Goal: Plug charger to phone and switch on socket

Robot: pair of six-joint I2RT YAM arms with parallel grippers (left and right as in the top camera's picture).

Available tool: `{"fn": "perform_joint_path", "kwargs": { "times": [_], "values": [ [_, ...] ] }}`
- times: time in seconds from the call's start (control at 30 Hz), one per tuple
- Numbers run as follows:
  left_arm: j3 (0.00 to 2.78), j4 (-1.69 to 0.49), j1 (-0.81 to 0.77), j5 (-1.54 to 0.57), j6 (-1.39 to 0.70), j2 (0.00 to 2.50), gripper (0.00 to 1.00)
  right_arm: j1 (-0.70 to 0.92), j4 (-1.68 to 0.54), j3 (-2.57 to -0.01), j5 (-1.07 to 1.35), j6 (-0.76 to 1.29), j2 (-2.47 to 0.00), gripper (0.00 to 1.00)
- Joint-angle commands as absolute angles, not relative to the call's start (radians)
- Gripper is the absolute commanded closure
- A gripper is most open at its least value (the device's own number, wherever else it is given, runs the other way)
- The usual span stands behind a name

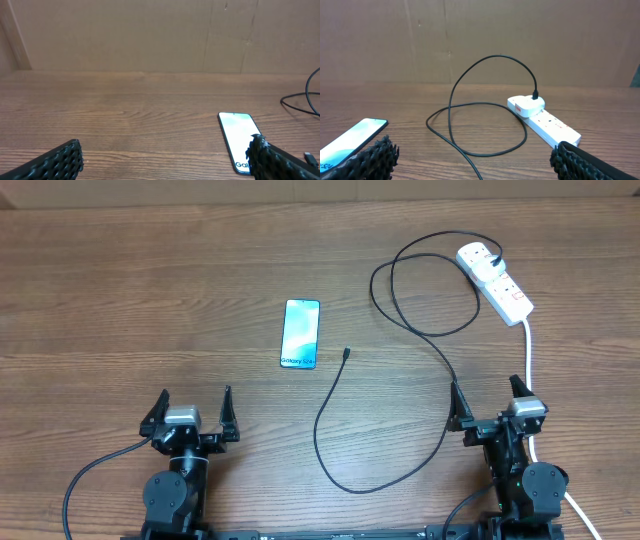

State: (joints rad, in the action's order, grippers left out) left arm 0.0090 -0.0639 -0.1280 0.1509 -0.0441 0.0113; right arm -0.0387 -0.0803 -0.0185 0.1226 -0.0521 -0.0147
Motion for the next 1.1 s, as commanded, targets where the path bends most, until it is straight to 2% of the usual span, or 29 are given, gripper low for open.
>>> {"fn": "perform_joint_path", "kwargs": {
  "times": [0.0,0.1,0.33,0.6,0.73,0.93,1.07],
  "values": [
    [0.005,-0.063,-0.121,0.16,-0.022,0.007,0.0,-0.041,-0.076,-0.009,0.113,-0.054,-0.004,0.0],
    [0.005,-0.06,-0.121,0.151,-0.028,0.007,0.0,-0.041,-0.076,-0.009,0.113,-0.054,-0.004,0.0],
    [0.005,0.01,-0.121,-0.054,-0.078,0.007,0.0,-0.041,-0.076,-0.009,0.113,-0.054,-0.004,0.0],
    [0.007,0.339,-0.121,-0.182,-0.102,0.007,0.0,-0.041,-0.076,-0.009,0.113,-0.054,-0.004,0.0],
    [0.037,0.416,-0.121,-0.184,-0.168,0.007,0.0,-0.041,-0.076,-0.009,0.113,-0.054,-0.004,0.0],
    [0.181,0.363,-0.121,-0.182,-0.157,0.02,0.0,-0.041,-0.076,-0.009,0.113,-0.054,-0.004,0.0],
    [0.424,0.059,-0.121,-0.181,-0.147,0.143,0.0,-0.041,-0.076,-0.009,0.113,-0.054,-0.004,0.0]
  ]
}}
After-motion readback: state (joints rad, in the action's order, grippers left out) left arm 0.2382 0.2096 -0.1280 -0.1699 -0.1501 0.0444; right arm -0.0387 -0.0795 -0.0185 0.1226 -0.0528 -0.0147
